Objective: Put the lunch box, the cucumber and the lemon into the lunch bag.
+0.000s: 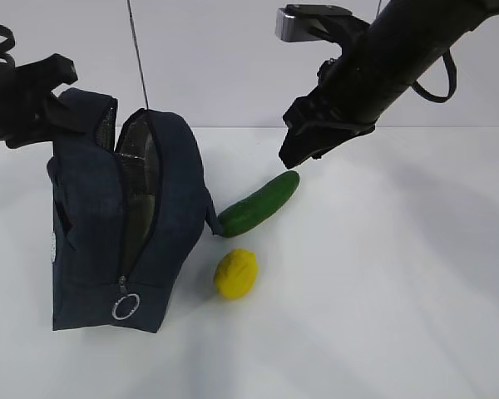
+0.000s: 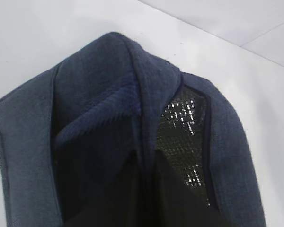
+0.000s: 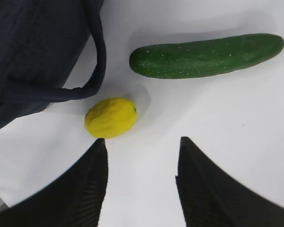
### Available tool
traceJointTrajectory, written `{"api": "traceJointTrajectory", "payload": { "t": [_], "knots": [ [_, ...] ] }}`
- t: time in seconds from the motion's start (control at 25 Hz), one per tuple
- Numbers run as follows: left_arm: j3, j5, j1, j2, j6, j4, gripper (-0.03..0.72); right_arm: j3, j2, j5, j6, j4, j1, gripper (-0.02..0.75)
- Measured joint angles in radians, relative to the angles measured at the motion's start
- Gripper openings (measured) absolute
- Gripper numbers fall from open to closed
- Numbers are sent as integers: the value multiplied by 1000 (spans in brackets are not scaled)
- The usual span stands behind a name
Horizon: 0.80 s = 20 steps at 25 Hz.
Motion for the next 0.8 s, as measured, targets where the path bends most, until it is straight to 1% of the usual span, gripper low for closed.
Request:
{"api": "traceJointTrajectory", "payload": {
  "t": [0.12,0.32,0.4,0.52,0.68,0.8],
  "knots": [
    [0,18,20,0,0,13,8,-1,0,-15,9,-11,0,398],
    [0,24,29,0,0,43,8,-1,2,-36,47,-21,0,536],
    [0,26,29,0,0,57,8,-1,8,-47,74,-41,0,570],
    [0,28,29,0,0,83,8,-1,10,-76,174,-93,0,587],
    [0,28,31,0,0,133,8,-1,10,-101,364,-178,0,591],
    [0,31,31,0,0,159,8,-1,20,-131,498,-198,-1,591]
  ]
}}
